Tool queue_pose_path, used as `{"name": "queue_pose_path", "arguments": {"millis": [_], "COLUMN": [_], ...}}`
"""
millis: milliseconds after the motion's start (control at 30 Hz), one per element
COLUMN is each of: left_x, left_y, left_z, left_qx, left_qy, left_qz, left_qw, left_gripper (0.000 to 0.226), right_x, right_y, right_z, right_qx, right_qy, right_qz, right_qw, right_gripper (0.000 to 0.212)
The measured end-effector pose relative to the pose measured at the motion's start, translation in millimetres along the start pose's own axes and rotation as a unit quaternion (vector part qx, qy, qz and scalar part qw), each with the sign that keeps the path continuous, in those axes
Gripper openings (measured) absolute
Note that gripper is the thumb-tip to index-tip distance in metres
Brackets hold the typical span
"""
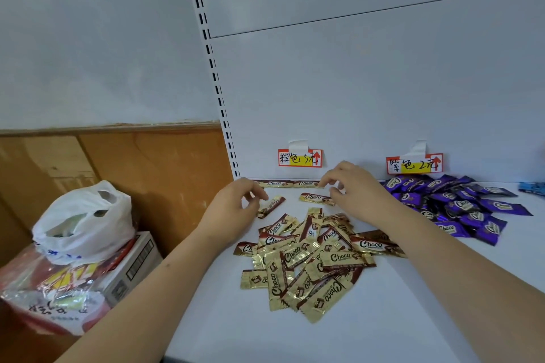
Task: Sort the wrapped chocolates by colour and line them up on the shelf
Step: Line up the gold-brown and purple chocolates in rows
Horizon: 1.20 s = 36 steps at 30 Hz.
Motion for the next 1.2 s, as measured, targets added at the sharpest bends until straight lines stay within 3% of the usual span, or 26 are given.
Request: {"name": "queue_pose_path", "arguments": {"millis": [100, 233, 433, 700, 800, 900, 1067, 1200], "left_x": [0, -3, -4, -2, -6, -1, 9, 14], "left_y": [4, 3, 5, 4, 2, 0, -3, -6], "left_z": [2, -2, -8, -16, -15, -8, -15, -21], "left_qx": [0.095, 0.119, 0.102, 0.139, 0.09, 0.057, 0.092, 0.113], "left_qy": [-0.009, -0.011, 0.029, -0.058, -0.075, -0.073, -0.155, -0.192], "left_qz": [-0.022, -0.063, -0.007, -0.089, -0.131, -0.128, -0.143, -0.118], "left_qw": [0.995, 0.991, 0.994, 0.985, 0.984, 0.987, 0.973, 0.968], "left_gripper": [0.046, 0.046, 0.051, 0.051, 0.047, 0.041, 0.069, 0.06], "right_x": [8, 12, 11, 12, 15, 18, 15, 15], "right_y": [2, 3, 5, 3, 3, 4, 4, 6], "right_z": [-1, -2, -1, -6, -5, -5, -6, -9], "right_qx": [0.042, 0.08, 0.095, 0.093, 0.081, 0.1, 0.121, 0.129], "right_qy": [0.025, 0.048, 0.052, 0.05, 0.04, 0.046, 0.053, 0.055], "right_qz": [0.031, 0.039, 0.031, 0.041, 0.044, 0.048, 0.039, 0.043], "right_qw": [0.998, 0.995, 0.994, 0.994, 0.995, 0.993, 0.99, 0.989], "right_gripper": [0.03, 0.036, 0.04, 0.044, 0.045, 0.044, 0.042, 0.043]}}
Point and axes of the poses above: each hand's wrist, its own y-axis away from the middle knuckle, its own z-axis out of the back of the hand, x = y × z, the point moved 3 cm from there along -y, towards the middle knuckle, and after that the axes turned 14 degrees about -x, right-handed, at the moved point
